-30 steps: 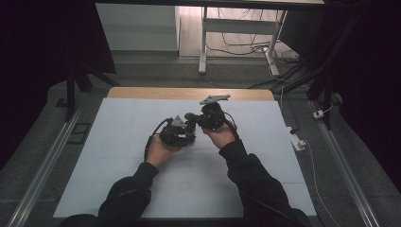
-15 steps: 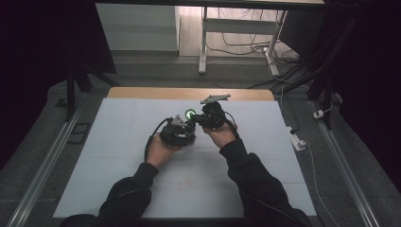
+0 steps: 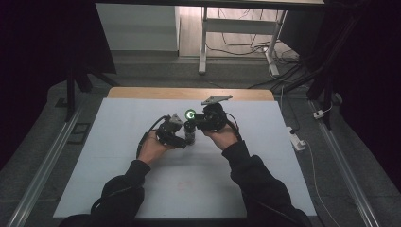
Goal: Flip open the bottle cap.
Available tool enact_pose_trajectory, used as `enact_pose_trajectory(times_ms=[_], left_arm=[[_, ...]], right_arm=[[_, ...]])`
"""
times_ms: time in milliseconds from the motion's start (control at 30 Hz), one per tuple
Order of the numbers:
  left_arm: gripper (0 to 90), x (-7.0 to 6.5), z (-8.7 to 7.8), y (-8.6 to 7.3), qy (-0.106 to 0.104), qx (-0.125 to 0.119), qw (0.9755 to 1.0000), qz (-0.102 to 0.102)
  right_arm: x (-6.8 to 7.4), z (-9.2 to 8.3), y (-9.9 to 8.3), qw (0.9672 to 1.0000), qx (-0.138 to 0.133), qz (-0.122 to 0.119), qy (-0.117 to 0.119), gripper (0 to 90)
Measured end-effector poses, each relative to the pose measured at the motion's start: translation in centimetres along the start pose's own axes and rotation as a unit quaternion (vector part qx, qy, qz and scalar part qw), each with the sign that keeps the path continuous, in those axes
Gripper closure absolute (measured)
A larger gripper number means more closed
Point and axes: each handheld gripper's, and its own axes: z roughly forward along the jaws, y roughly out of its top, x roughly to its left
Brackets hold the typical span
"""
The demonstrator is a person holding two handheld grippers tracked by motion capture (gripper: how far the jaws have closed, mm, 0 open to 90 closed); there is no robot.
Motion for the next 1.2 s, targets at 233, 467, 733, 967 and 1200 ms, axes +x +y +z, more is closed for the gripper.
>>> enact_pose_trajectory(times_ms=[233, 467, 733, 967, 1200], left_arm=[[10.4, 0.3, -1.4, -0.1, -0.022, -0.01, 0.9996, -0.013], [3.7, 0.4, -3.0, -0.4, -0.038, -0.015, 0.9989, -0.024], [2.4, 0.1, -4.8, -1.3, -0.047, -0.008, 0.9986, -0.024], [2.0, -0.4, -6.8, -2.3, -0.055, 0.0, 0.9982, -0.025], [1.7, -0.9, -9.2, -3.7, -0.051, -0.006, 0.9981, -0.032]], right_arm=[[-0.2, -0.7, -0.5, 1.0, 0.004, 0.005, -0.004, 45.9], [-0.2, -1.2, -1.0, 0.9999, 0.001, 0.01, -0.007, 32.0], [0.5, -2.3, -1.6, 1.0, 0.002, 0.008, -0.004, 21.5], [1.2, -3.4, -2.3, 1.0, 0.009, 0.003, 0.0, 14.4], [1.8, -4.7, -3.5, 0.9998, 0.017, -0.004, -0.002, 9.5]])
